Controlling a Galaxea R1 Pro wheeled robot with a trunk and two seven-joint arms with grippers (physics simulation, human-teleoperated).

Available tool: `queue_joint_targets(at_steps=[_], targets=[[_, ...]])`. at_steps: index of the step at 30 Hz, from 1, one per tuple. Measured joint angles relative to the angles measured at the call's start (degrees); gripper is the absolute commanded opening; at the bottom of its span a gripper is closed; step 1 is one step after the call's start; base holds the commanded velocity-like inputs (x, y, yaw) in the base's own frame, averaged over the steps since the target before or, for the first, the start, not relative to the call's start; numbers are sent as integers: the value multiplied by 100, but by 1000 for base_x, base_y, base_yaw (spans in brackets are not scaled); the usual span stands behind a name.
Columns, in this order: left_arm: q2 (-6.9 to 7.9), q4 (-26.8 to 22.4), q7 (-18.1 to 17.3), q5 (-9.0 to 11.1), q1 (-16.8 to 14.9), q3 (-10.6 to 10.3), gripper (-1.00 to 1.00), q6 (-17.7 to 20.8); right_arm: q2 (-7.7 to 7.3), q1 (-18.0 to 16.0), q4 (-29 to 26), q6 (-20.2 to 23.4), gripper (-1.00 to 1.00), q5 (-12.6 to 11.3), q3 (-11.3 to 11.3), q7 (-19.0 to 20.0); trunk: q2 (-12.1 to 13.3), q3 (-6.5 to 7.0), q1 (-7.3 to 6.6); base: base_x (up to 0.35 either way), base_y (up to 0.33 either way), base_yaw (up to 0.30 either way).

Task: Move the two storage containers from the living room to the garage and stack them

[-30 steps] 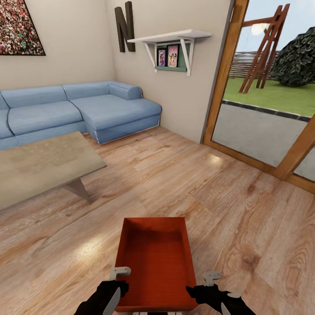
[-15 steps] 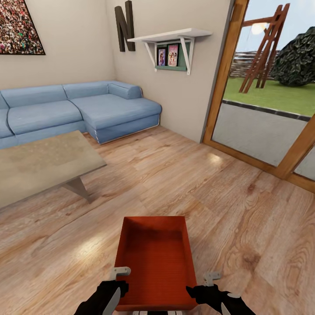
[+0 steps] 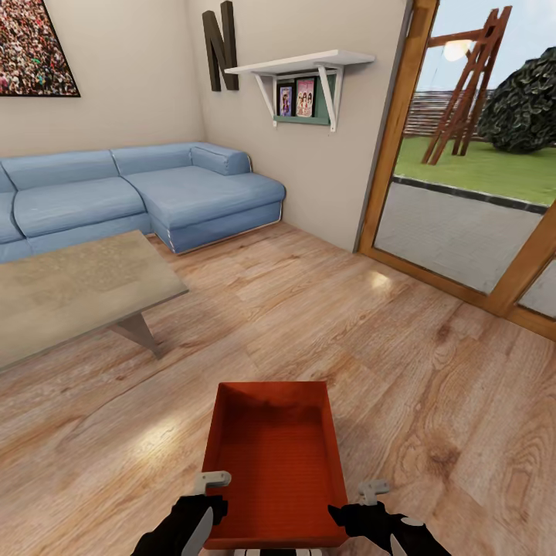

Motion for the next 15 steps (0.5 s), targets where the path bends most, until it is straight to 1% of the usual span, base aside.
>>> queue_joint_targets(at_steps=[7, 10, 15], targets=[[-1, -2, -1, 19, 0, 20, 100, -7, 0, 0, 1, 0, 100, 0, 0, 0, 0, 0, 0, 0, 0, 0], [3, -3, -1, 22, 0, 23, 100, -7, 0, 0, 0, 0, 100, 0, 0, 0, -119, -53, 65, 0, 0, 0], [28, -3, -1, 27, 0, 24, 100, -7, 0, 0, 1, 0, 100, 0, 0, 0, -120, -54, 66, 0, 0, 0]])
